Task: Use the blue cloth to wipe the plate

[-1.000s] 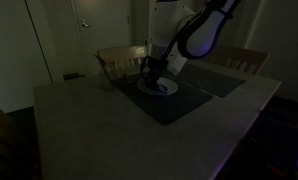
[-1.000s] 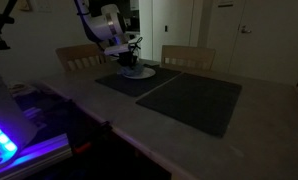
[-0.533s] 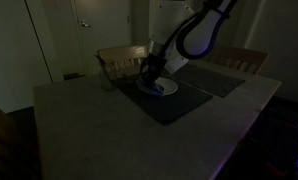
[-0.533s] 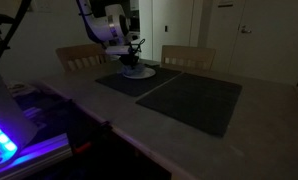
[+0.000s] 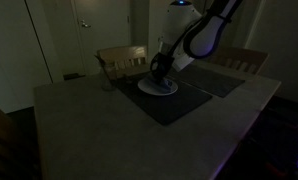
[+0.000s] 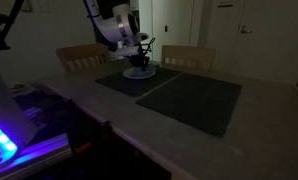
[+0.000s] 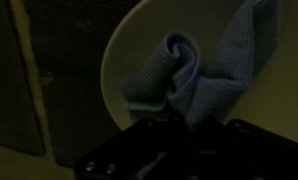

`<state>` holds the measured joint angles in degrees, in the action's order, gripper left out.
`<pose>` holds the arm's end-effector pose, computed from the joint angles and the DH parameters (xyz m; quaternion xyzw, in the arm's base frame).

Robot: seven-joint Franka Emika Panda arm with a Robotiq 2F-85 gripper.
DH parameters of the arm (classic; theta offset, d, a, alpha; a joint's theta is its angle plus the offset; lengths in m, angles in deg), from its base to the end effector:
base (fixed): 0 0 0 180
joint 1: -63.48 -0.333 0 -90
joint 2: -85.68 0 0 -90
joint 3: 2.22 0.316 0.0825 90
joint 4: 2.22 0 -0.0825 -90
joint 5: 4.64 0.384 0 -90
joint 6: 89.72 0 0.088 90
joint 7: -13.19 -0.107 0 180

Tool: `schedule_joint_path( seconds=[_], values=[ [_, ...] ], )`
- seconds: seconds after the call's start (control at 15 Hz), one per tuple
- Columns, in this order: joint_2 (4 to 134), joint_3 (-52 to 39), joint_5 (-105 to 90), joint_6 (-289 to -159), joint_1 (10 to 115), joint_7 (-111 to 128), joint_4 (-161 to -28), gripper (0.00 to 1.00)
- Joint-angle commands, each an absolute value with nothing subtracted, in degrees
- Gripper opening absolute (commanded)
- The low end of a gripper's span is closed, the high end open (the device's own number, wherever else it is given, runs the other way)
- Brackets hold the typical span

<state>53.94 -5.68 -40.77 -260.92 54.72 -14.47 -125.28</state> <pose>0.5704 0.0945 0.1617 0.9789 0.1152 0.1561 0.0634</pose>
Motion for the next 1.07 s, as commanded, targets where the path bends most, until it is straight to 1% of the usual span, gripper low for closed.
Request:
schedule_joint_path(
  seconds=[0.0,0.13,0.27,0.4,0.73,0.8,1.0],
  values=[
    [55.27,-12.66,-47.15,-259.09,49.21,-16.57,-126.03,0.02],
    [55.37,-15.46,-51.12,-257.85,46.28,-17.03,-125.75,0.02],
    [55.49,-15.41,-52.05,-257.51,45.23,-16.43,-126.12,0.02],
    [55.74,-12.03,-49.13,-256.89,46.66,-14.32,-127.06,0.02],
    [55.83,0.81,-36.77,-257.01,54.56,-7.32,-128.67,0.02],
    [55.82,0.57,-30.69,-258.76,53.44,-3.61,-129.16,0.02],
    [55.74,5.66,-18.97,-262.91,56.34,3.08,-129.28,0.02]
  ],
)
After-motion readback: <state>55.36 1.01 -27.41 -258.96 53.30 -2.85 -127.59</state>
